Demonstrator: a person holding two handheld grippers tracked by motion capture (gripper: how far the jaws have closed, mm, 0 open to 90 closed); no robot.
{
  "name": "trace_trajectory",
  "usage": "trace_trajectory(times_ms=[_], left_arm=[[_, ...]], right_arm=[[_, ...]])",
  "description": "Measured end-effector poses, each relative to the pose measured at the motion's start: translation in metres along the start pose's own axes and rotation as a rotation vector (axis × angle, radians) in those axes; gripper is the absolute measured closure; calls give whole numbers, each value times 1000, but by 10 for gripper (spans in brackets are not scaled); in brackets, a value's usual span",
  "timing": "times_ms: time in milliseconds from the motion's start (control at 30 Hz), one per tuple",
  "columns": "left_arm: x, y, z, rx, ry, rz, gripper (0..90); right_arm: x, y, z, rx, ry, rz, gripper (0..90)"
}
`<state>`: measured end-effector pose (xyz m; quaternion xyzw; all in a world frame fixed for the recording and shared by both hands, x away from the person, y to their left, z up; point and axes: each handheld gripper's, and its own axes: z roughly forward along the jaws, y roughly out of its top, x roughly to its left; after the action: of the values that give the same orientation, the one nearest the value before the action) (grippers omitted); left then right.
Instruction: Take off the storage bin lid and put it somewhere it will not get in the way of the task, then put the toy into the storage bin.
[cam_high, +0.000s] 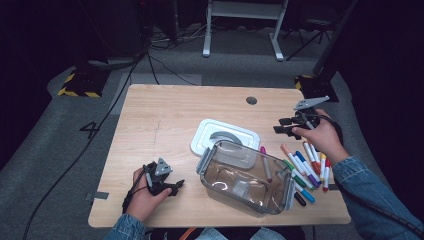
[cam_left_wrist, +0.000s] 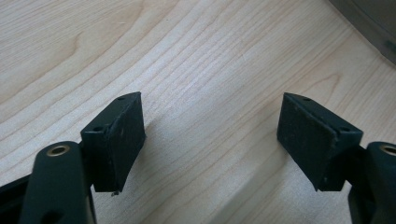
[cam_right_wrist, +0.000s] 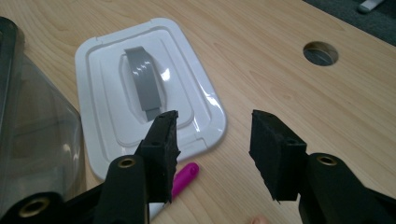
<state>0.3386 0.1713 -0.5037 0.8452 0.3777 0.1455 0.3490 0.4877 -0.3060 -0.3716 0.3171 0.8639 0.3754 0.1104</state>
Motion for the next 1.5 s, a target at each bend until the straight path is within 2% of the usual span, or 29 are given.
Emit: trace_trajectory(times_ms=[333, 567, 600, 767, 1067, 1233, 1333, 1500], left_arm=[[0, 2, 2, 1, -1, -5, 213], [1, 3, 3, 0, 0, -2, 210], [0, 3, 3, 2, 0, -8, 210], [0, 3, 3, 2, 0, -9, 210], [0, 3, 4, 1, 0, -12, 208], [0, 3, 4, 1, 0, -11, 208], [0, 3, 4, 1, -1, -12, 208], [0, 3, 4, 0, -2, -12, 208]], right_arm=[[-15, -29, -30, -17, -82, 88, 518], [-26, -47, -43, -15, -131, 133, 517], [-30, -56, -47, -11, -155, 151, 516], [-37, -76, -53, 0, -201, 183, 517], [-49, -108, -56, 26, -243, 239, 532], [-57, -127, -55, 60, -283, 263, 556], [-61, -136, -54, 87, -306, 297, 575], [-65, -149, -47, 116, -306, 328, 596]])
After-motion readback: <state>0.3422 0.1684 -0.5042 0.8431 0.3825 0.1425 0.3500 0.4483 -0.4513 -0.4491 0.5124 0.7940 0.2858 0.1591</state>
